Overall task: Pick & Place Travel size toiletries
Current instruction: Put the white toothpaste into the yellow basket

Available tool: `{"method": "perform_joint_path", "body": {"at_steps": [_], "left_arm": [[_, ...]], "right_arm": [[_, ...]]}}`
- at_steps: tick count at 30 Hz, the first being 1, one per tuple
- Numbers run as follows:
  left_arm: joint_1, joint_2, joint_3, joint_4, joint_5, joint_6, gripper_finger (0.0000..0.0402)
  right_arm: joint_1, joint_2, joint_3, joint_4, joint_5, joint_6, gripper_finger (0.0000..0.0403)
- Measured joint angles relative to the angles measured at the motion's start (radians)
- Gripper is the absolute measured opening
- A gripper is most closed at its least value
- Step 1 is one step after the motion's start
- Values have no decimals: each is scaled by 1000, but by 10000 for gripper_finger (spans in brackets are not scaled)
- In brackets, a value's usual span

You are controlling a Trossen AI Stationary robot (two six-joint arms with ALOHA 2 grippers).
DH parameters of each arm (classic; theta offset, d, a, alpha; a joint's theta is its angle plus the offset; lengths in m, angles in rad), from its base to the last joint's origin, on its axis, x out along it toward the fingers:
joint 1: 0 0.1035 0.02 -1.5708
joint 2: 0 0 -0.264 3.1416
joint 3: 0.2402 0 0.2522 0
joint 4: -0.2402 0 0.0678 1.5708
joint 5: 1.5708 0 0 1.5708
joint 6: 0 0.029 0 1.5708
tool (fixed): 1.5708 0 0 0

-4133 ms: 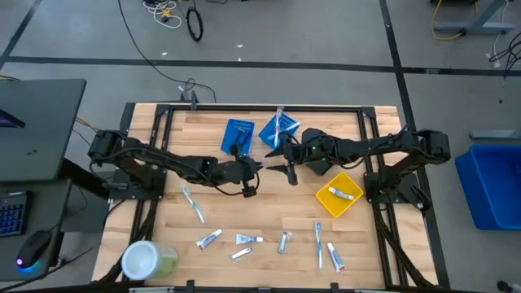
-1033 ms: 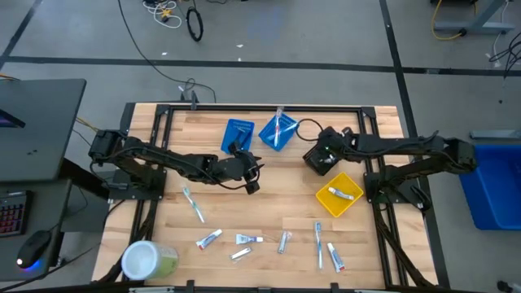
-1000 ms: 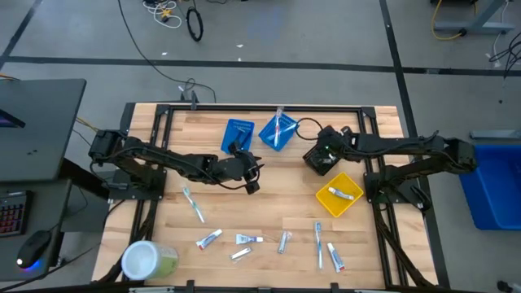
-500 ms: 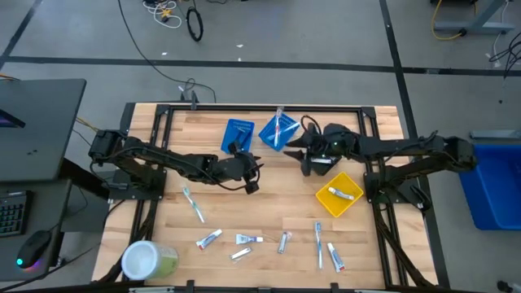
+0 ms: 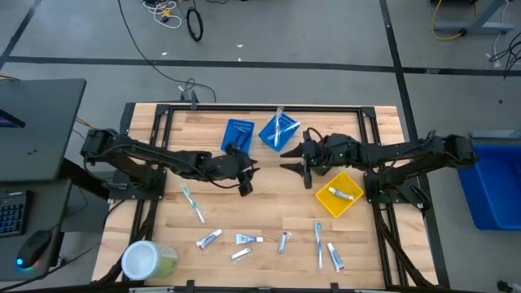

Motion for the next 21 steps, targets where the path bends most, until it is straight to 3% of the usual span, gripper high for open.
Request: {"method": "perform_joint_path", "body": {"at_steps": [7, 10, 13, 17, 21], "left_arm": [[-1, -166, -21, -206, 6, 13, 119], [-1, -214, -94, -104, 81, 56, 119], [10, -229, -174, 67, 159, 78, 119], [30, -222, -249, 228, 170, 86, 119], [55, -204, -297, 306, 174, 63, 119]], "right_arm": [[79, -8, 0, -92, 57, 105, 147], [103, -37, 21, -200, 47, 168, 152], [139, -52, 116, -491, 60, 307, 162], [232, -23, 270, -827, 123, 457, 162], [342, 39, 390, -1025, 129, 667, 152]]}}
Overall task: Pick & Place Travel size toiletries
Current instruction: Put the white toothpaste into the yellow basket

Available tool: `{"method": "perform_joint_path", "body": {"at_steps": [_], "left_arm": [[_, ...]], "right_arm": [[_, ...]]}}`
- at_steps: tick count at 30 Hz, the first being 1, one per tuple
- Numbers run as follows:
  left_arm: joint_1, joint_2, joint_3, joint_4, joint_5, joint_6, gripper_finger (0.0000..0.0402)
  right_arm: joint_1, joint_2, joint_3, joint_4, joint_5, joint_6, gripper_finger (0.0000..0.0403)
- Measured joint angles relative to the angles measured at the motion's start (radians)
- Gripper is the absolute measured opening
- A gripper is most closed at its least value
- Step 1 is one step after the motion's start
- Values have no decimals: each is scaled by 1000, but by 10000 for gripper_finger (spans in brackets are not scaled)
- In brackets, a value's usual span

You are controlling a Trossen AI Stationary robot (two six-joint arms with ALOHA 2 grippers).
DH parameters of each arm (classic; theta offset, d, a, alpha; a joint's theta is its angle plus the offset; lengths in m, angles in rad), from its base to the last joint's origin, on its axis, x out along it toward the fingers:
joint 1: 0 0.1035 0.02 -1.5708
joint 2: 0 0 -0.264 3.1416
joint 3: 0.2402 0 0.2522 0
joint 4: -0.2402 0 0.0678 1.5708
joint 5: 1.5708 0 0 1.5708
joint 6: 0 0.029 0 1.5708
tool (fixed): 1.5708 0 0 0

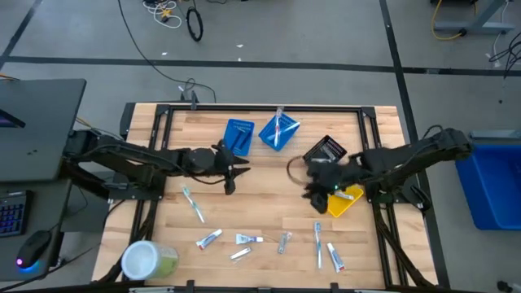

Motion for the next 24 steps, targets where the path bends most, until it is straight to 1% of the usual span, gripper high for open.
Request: {"method": "perform_joint_path", "body": {"at_steps": [2, 3, 8, 9, 11, 15, 17, 20, 24], "left_arm": [[14, -1, -6, -6, 0, -9, 119], [20, 6, -4, 5, -1, -9, 119], [47, 15, -3, 15, -2, -8, 119], [50, 18, -3, 18, -4, -8, 119], [56, 21, -5, 10, -8, -4, 119], [62, 31, -4, 17, -8, 9, 119], [64, 31, -5, 13, -8, 9, 119], [64, 41, -3, 17, -7, 7, 119], [64, 53, -3, 22, -7, 3, 119]], "right_arm": [[57, 45, 30, -48, -8, 113, 150], [83, 64, 32, -85, -33, 176, 150], [223, 181, 32, -204, -243, 541, 160], [254, 204, 32, -204, -285, 602, 163], [312, 252, 32, -202, -333, 703, 167], [391, 349, 32, -136, -346, 830, 176], [417, 397, 32, -95, -348, 867, 182], [441, 459, 32, -70, -342, 876, 191], [445, 528, 32, -66, -341, 876, 204]]}}
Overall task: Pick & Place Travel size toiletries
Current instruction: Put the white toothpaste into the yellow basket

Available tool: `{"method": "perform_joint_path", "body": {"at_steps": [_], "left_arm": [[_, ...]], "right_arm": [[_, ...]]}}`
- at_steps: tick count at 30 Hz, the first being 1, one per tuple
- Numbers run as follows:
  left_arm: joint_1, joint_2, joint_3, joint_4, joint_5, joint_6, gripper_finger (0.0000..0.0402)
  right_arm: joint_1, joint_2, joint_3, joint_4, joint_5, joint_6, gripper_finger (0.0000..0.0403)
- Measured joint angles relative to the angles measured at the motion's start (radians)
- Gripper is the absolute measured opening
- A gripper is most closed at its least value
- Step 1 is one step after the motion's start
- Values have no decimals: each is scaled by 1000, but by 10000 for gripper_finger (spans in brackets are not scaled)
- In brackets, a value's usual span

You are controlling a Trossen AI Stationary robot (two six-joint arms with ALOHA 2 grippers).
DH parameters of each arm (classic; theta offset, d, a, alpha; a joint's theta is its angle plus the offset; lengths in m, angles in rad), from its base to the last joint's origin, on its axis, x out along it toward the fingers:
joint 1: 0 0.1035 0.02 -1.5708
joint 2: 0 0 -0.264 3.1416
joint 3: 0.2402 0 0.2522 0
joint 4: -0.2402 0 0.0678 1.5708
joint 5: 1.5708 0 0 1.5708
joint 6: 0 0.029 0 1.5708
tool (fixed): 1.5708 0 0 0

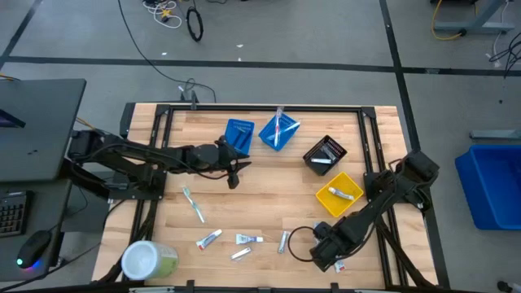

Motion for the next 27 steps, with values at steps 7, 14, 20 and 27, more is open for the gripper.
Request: {"method": "perform_joint_path", "body": {"at_steps": [7, 14, 20, 27], "left_arm": [[0, 10, -1, -8, 1, -39, 119], [0, 10, -1, -7, 0, -39, 119], [0, 10, -1, -7, 1, -41, 119], [0, 10, -1, -8, 0, -41, 119]], "right_arm": [[-1, 74, 0, 1, 46, 5, 217], [-1, 90, 0, 0, 74, 52, 159], [-4, 87, 0, -1, 70, 52, 102], [-34, 25, 12, -20, 46, 12, 89]]}}
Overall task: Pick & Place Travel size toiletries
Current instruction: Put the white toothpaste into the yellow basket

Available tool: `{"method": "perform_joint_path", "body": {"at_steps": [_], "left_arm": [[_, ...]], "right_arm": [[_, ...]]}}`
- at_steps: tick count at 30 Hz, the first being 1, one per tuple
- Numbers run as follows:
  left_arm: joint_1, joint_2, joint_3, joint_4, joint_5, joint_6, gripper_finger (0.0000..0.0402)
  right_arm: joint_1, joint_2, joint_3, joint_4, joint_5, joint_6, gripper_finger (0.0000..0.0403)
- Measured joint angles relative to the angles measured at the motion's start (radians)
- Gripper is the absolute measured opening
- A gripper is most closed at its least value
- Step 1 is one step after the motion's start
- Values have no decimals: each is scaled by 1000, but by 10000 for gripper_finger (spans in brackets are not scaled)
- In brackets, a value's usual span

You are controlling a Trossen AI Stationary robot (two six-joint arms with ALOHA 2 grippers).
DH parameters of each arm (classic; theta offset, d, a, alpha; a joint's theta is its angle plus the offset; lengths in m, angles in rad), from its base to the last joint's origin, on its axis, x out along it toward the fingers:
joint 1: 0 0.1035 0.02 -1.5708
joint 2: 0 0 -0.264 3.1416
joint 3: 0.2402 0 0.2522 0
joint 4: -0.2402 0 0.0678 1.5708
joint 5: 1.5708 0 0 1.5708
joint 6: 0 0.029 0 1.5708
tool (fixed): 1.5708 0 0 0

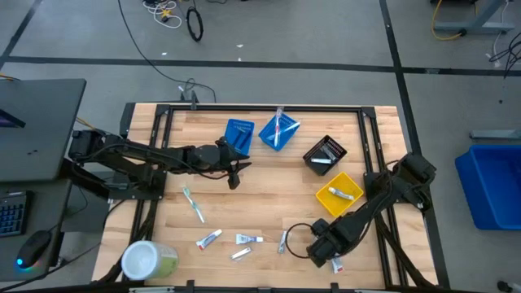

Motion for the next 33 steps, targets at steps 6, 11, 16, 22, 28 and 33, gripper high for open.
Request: {"method": "perform_joint_path", "body": {"at_steps": [6, 11, 16, 22, 28, 33], "left_arm": [[0, 0, 0, 0, -1, 0, 119], [0, 0, 0, 0, -6, 3, 119], [0, 0, 0, 0, -7, 3, 119], [0, 0, 0, 0, -8, 5, 119], [0, -1, 0, -1, -4, 20, 119], [0, -1, 0, -5, -4, 23, 119]], "right_arm": [[-41, -130, 59, -186, 180, -66, 90], [-64, -254, 68, -426, 479, -68, 94], [-120, -306, 47, -714, 586, 69, 102], [-196, -327, -54, -663, 585, 217, 102], [-251, -322, -152, -564, 558, 210, 109], [-278, -322, -197, -520, 501, 164, 151]]}}
